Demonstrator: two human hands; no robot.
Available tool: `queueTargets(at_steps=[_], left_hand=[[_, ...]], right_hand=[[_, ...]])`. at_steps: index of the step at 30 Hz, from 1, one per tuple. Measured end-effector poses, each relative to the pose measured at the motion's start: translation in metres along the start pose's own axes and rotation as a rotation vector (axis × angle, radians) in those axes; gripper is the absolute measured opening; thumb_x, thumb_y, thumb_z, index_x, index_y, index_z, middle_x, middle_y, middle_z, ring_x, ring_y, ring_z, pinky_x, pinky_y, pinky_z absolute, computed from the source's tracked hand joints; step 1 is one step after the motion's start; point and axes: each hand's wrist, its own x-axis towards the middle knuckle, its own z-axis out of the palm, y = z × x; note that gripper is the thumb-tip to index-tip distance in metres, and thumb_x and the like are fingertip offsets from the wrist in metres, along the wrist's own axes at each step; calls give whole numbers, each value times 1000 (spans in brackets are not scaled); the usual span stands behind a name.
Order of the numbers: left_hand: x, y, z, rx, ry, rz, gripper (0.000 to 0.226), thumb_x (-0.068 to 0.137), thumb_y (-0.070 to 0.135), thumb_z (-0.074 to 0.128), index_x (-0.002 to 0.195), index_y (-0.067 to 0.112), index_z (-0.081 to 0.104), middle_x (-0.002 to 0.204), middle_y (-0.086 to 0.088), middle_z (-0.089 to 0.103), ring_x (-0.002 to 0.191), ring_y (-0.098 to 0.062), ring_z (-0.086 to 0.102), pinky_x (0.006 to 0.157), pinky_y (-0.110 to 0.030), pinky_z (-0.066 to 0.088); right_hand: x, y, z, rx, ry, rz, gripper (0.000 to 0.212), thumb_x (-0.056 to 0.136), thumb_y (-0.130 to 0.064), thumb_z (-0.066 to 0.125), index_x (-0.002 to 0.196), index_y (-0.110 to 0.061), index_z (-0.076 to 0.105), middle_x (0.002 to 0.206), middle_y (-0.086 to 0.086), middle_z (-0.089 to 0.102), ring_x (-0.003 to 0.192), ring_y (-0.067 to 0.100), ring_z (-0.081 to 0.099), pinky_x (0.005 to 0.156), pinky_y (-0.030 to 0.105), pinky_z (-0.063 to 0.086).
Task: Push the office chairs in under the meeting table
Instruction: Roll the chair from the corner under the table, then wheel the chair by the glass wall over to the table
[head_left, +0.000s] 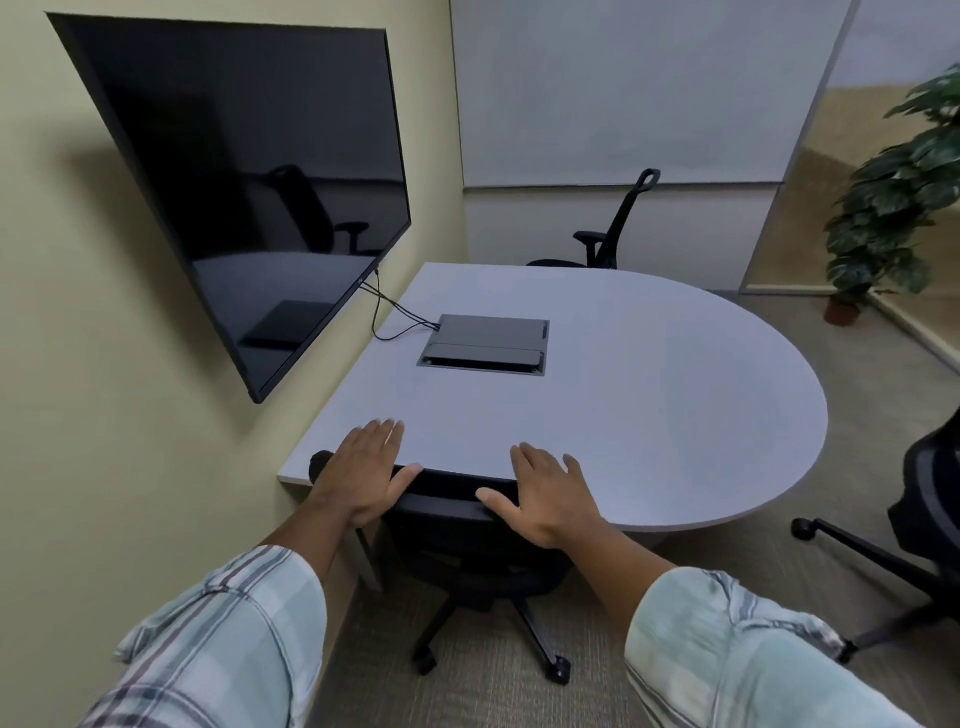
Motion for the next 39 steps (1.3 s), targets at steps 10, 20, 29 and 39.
queueTargets(at_steps=[10,20,29,39], left_hand=[[52,107,-26,-68,22,148,99,103,75,11,174,8,-2,184,-11,-1,170,-25,-3,138,-42,-3],[125,271,-38,-99,85,354,103,98,78,4,172,8,-8,183,-9,-10,169,-23,-13,136,-40,-12],[199,437,-50,-106,106,501,98,102,79,4,173,12,-8,182,-8,-14,168,-23,-15,136,-40,-11],[273,620,-58,-137,122,702,104,95,83,-4,175,16,1,183,-7,-6,169,-24,-12,133,-39,-15]], right_hand=[[-41,90,-41,-44,95,187,103,96,-85,6,174,-18,0,185,6,0,170,29,3,136,61,3],[-92,233,-79,-110,194,432,112,85,-85,-15,172,-15,-15,183,8,-14,170,30,-7,135,58,-1],[-153,379,-136,-150,296,656,100,101,-80,7,172,-10,-4,184,13,2,169,34,7,134,61,9],[-239,524,-191,-190,386,879,98,105,-76,19,173,-8,1,184,14,5,169,33,8,135,61,12]])
